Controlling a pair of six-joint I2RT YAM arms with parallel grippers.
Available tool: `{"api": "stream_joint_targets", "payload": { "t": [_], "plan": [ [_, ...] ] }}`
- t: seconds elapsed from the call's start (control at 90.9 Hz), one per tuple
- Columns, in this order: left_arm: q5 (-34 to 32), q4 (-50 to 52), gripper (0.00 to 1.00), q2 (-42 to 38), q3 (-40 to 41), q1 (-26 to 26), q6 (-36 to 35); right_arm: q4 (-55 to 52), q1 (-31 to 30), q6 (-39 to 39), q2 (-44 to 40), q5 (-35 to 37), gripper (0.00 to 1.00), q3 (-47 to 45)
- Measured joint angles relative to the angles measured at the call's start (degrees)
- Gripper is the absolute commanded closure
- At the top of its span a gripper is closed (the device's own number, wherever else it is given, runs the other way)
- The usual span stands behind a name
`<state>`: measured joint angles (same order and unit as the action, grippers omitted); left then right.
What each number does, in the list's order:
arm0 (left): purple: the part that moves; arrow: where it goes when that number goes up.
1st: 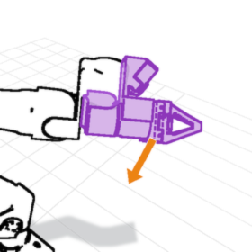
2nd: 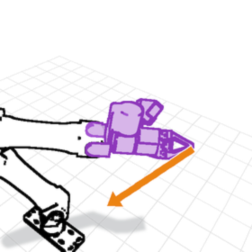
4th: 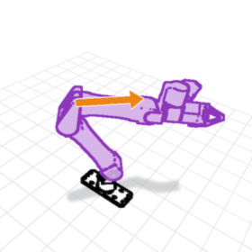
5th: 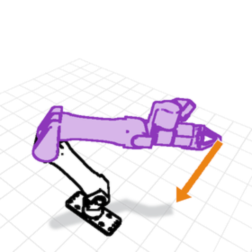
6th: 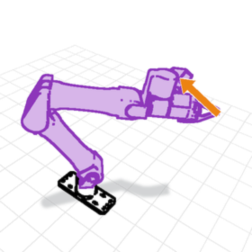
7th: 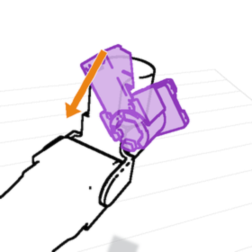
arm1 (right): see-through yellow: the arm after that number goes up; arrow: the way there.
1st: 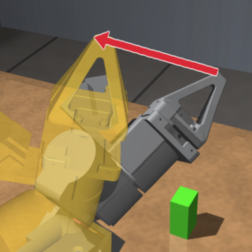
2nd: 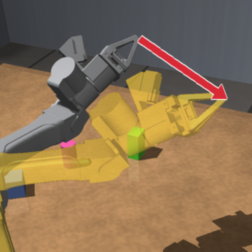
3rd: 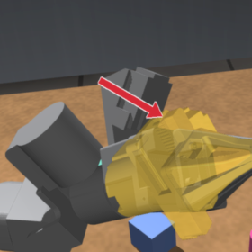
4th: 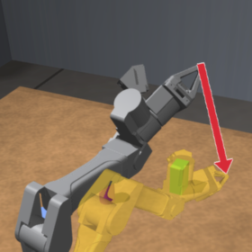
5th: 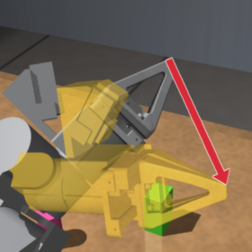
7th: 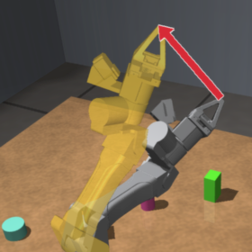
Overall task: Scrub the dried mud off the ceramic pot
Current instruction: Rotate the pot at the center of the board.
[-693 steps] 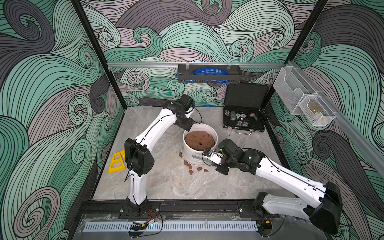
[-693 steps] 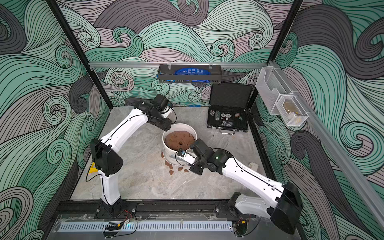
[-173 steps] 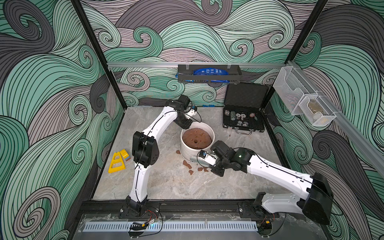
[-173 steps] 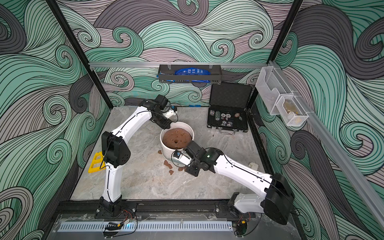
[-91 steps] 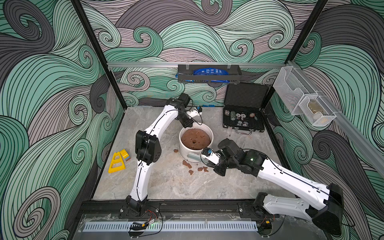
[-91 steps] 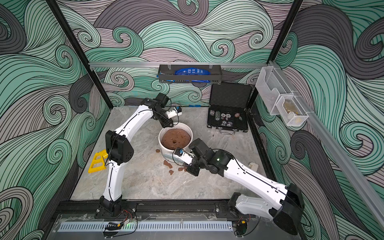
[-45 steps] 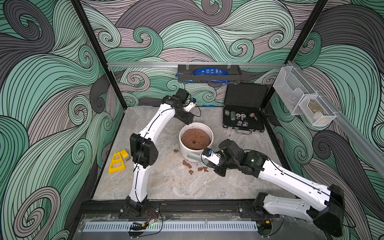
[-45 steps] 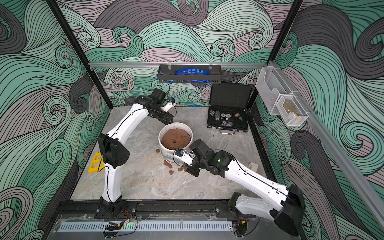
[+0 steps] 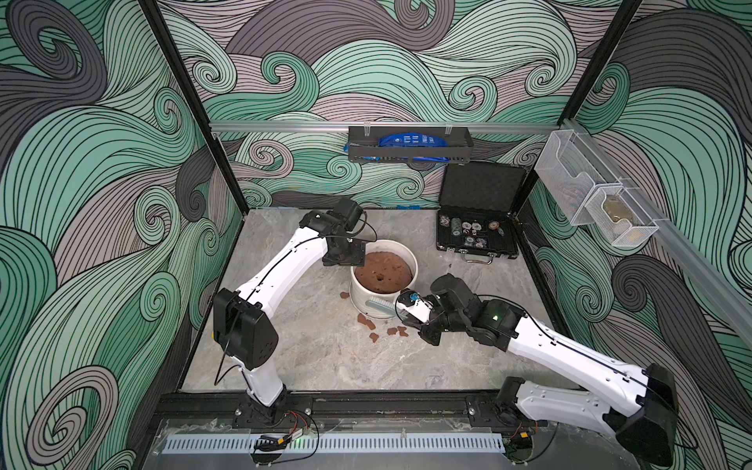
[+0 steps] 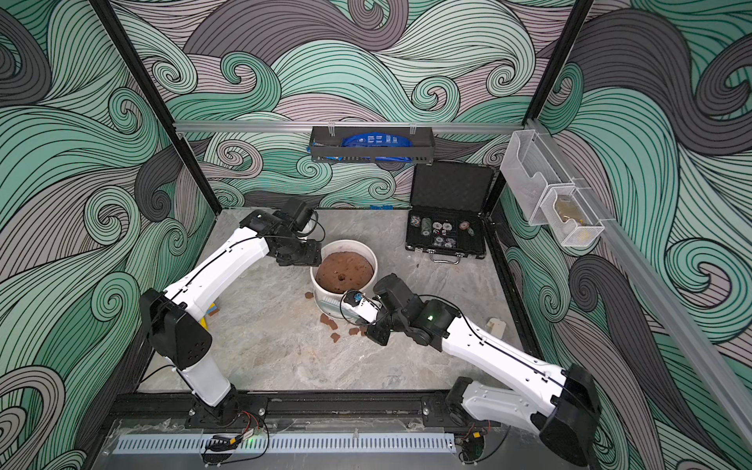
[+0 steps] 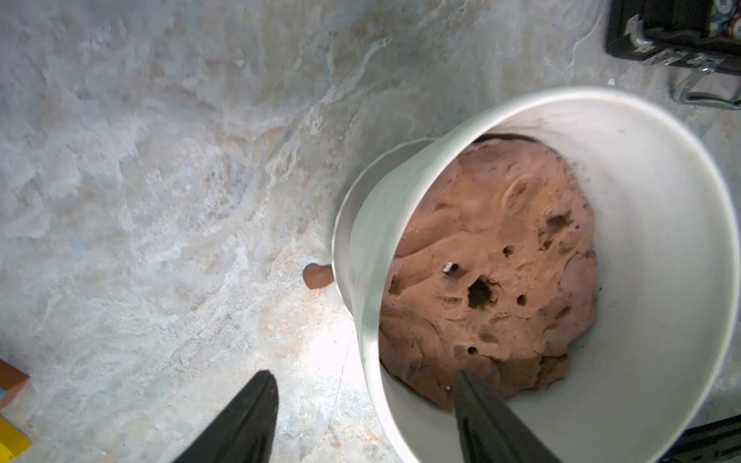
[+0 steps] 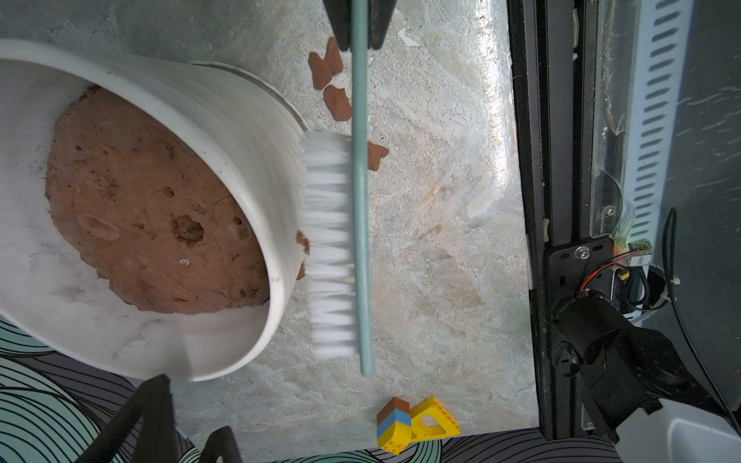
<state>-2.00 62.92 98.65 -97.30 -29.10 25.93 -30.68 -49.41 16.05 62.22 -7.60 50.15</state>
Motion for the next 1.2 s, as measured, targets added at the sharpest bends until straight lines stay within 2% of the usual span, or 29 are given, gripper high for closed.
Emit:
{"api": "stream_joint_targets", "payload": {
  "t": [0.143,0.341,0.418,0.583,0.693,0.825,1.2],
  "plan": [
    [-1.62,-1.46,0.41,-1.05,4.13,-0.92,4.96,1.18,0.37,-0.94,-1.03,-0.04,1.00,-0.33],
    [-3.61,-2.51,0.56,-0.96,4.76,-1.92,8.83,1.99,0.96,-1.66,-1.38,-0.02,1.00,-0.94],
    [-4.00,-2.75,0.59,-0.72,4.76,-2.36,9.66,1.95,0.96,-1.79,-1.38,-0.04,1.00,-1.14],
    [-4.37,-3.04,0.69,1.05,4.76,-2.89,10.34,1.97,0.96,-1.90,-1.38,-0.02,1.00,-1.16],
    [-5.01,-3.06,0.70,2.36,4.76,-2.93,10.38,1.97,0.96,-1.95,-1.38,-0.04,1.00,-1.18],
    [-5.53,-3.23,0.80,3.65,4.33,-3.10,10.34,1.99,0.96,-2.10,-1.38,-0.04,1.00,-1.20],
    [-7.54,-0.85,0.87,7.58,0.04,-3.30,6.99,2.27,0.96,-2.75,-2.05,-0.04,1.00,-2.82]
  ]
}}
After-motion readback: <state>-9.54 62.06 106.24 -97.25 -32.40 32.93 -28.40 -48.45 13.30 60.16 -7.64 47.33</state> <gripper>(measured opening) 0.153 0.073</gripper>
